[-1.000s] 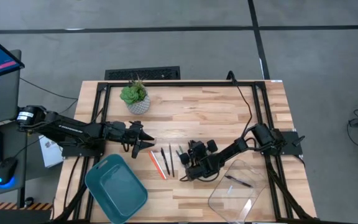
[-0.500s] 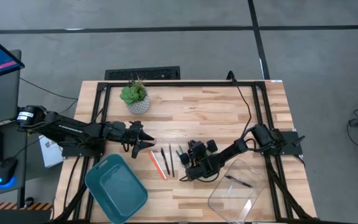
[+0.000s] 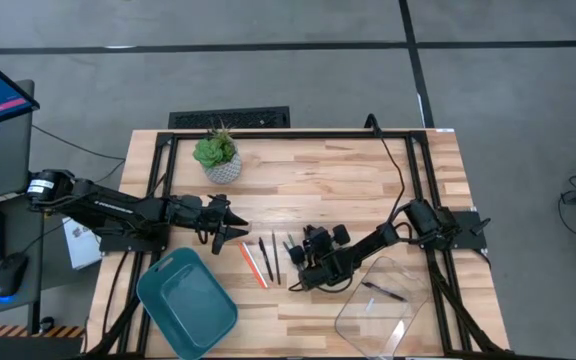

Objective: Sort pens & pencils
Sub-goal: Put the right black pen into the transparent bin

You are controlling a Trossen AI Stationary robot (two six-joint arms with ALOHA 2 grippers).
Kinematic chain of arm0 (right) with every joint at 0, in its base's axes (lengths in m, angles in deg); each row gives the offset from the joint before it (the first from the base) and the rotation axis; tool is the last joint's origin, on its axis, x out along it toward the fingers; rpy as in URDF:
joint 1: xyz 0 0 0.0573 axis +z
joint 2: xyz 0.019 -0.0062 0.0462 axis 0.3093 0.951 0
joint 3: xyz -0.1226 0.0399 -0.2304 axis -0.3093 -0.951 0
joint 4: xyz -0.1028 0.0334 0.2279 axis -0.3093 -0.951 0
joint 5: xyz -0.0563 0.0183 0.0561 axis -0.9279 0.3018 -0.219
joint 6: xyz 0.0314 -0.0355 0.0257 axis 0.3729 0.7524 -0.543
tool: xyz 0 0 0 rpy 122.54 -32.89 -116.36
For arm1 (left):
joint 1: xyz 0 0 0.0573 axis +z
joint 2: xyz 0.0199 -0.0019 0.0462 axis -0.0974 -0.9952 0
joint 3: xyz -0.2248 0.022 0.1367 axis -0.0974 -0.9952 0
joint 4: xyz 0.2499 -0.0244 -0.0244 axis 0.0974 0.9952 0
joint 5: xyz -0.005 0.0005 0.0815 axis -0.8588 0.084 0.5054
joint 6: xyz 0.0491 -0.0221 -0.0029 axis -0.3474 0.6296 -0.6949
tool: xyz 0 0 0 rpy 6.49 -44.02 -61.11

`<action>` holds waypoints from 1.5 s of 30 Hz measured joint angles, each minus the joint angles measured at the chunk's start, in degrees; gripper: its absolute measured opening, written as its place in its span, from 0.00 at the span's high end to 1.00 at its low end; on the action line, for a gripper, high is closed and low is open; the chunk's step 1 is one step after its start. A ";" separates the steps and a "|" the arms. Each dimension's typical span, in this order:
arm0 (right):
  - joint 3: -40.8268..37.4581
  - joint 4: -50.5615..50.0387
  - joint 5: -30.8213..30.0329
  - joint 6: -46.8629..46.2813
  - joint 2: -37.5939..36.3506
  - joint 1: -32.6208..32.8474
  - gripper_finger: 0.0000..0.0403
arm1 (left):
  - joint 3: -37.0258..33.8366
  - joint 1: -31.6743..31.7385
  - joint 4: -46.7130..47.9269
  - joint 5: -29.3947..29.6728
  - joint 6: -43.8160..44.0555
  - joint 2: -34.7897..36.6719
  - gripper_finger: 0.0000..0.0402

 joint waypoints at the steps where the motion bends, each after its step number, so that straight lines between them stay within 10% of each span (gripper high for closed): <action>1: 0.00 0.01 0.10 0.02 -0.01 0.00 0.77 | 0.00 0.00 0.00 0.00 0.00 0.00 0.63; 45: 0.07 0.28 1.12 0.63 -0.17 0.09 0.82 | 0.00 0.01 0.02 0.00 0.00 0.00 0.63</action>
